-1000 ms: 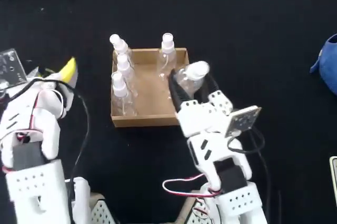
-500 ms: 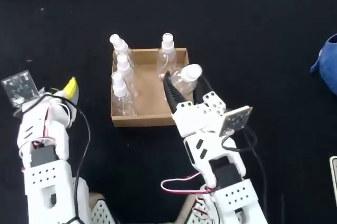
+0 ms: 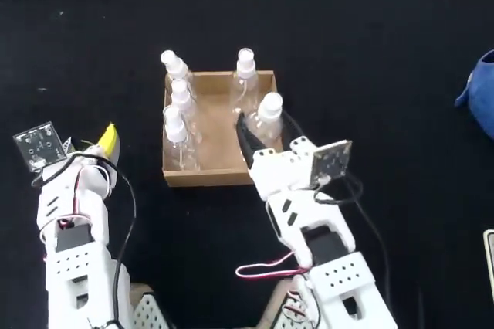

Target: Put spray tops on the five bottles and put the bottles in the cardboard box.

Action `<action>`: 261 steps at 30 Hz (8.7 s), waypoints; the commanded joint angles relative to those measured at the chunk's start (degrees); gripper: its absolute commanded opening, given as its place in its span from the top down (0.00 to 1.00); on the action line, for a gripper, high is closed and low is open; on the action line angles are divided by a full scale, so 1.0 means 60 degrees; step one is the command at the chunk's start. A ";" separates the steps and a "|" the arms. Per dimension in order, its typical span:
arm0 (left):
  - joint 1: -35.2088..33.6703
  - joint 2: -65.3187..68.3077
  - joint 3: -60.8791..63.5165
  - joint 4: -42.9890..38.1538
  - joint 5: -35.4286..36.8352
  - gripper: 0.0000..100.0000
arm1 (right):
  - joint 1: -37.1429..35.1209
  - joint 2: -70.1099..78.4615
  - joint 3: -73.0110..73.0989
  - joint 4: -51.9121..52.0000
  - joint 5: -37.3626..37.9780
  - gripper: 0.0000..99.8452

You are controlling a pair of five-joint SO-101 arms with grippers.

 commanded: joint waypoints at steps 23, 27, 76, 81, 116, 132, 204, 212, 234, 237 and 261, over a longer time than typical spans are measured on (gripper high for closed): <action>-0.0022 -0.0044 -0.0066 -0.0176 0.0073 0.83 | -0.0088 0.3392 -0.0828 -0.3722 0.0425 0.99; -0.0022 -0.0117 0.0066 -0.0205 0.0073 0.83 | -0.0103 0.3509 -0.0828 -0.3810 0.0410 0.99; -0.0022 -0.0132 0.0183 -0.0190 0.0073 0.97 | -0.0029 0.6645 -0.2586 -0.3810 0.0396 0.99; -0.0022 -0.0132 0.0183 -0.0190 0.0073 0.97 | 0.0396 0.6659 -0.2557 -0.3751 0.0396 0.99; -0.0022 -0.0132 0.0198 -0.0190 0.0073 0.97 | 0.0249 0.7319 -0.1414 -0.6051 0.0425 0.99; -0.0022 -0.0132 0.0198 -0.0190 0.0073 0.97 | 0.0293 1.1070 -0.2176 -0.9333 0.0469 0.99; -0.0022 -0.0132 0.0198 -0.0205 0.0073 0.97 | -0.0557 1.3429 -0.2879 -1.0051 0.1538 0.77; -0.0022 -0.0132 0.0198 -0.0205 0.0073 0.97 | -0.0601 1.3429 -0.2850 -1.0037 0.1538 0.68; -0.0022 -0.0132 0.0168 -0.0205 0.0073 0.97 | -0.0630 1.0864 -0.1311 -1.0432 0.1524 0.68; -0.0022 -0.0132 0.0168 -0.0205 0.0073 0.97 | -0.0630 1.0425 -0.1136 -1.0286 0.1524 0.68; 0.0388 -0.0132 0.0198 -0.0220 -0.0015 0.97 | -0.0659 0.7187 -0.0637 -0.9758 0.1524 0.68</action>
